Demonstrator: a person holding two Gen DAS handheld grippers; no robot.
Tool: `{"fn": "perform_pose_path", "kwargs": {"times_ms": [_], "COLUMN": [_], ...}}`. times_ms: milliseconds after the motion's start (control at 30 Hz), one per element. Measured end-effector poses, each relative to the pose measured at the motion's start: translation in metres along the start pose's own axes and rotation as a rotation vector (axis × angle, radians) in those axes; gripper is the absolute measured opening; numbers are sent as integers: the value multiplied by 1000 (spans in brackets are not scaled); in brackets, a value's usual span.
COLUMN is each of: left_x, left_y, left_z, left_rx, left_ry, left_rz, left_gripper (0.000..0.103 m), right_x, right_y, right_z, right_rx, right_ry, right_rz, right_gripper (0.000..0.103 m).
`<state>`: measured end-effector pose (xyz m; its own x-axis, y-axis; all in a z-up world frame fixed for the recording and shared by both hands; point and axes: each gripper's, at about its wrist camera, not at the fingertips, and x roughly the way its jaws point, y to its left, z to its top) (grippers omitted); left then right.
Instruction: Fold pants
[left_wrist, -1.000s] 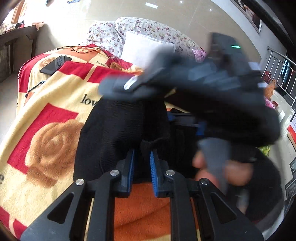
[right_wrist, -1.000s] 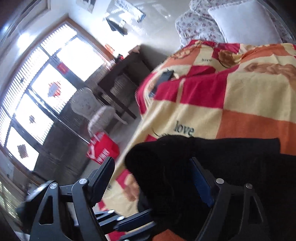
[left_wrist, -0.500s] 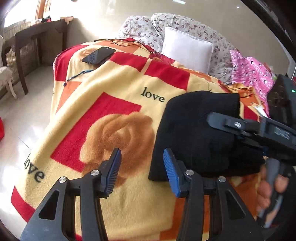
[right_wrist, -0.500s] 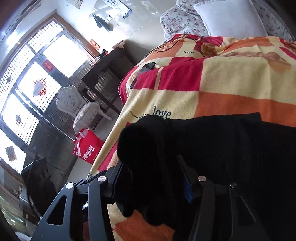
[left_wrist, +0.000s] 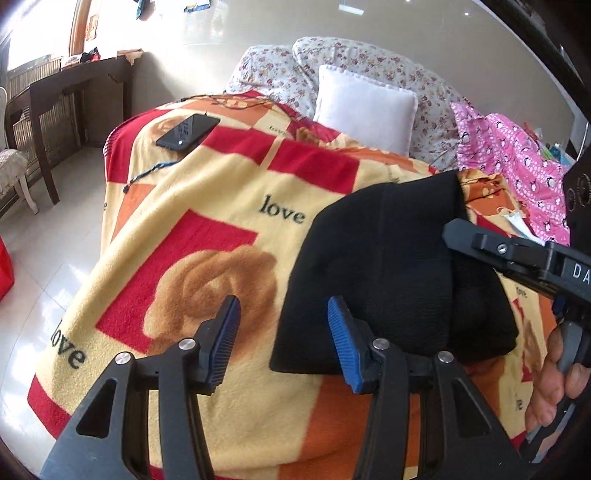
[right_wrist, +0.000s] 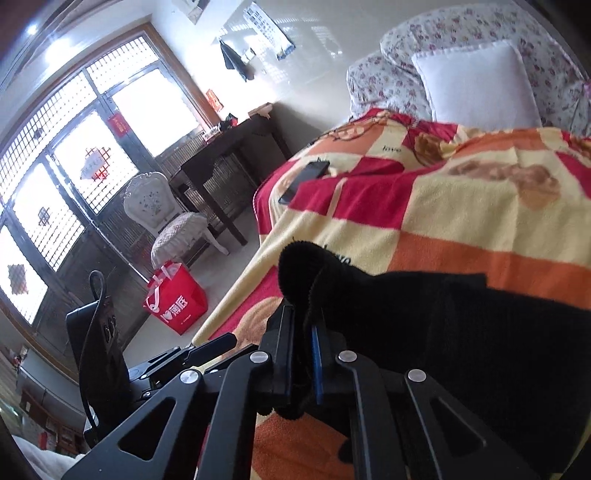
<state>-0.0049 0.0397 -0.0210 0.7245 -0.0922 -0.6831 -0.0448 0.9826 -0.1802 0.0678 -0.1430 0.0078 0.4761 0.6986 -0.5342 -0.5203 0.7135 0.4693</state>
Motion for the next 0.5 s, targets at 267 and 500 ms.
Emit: {"fn": "perform_pose_path", "kwargs": {"times_ms": [267,500], "left_x": [2,13], "left_y": [-12,1], "left_z": [6,-4], "left_rx": [22,-20], "left_ry": [0,56], "left_rz": [-12,-33], "left_gripper": [56,56], "right_x": [-22,-12], "right_y": [-25,-36], "right_z": [0,-6], "right_rx": [81,181], "right_ry": [-43,-49], "right_rz": [17,115], "right_gripper": [8,64]}}
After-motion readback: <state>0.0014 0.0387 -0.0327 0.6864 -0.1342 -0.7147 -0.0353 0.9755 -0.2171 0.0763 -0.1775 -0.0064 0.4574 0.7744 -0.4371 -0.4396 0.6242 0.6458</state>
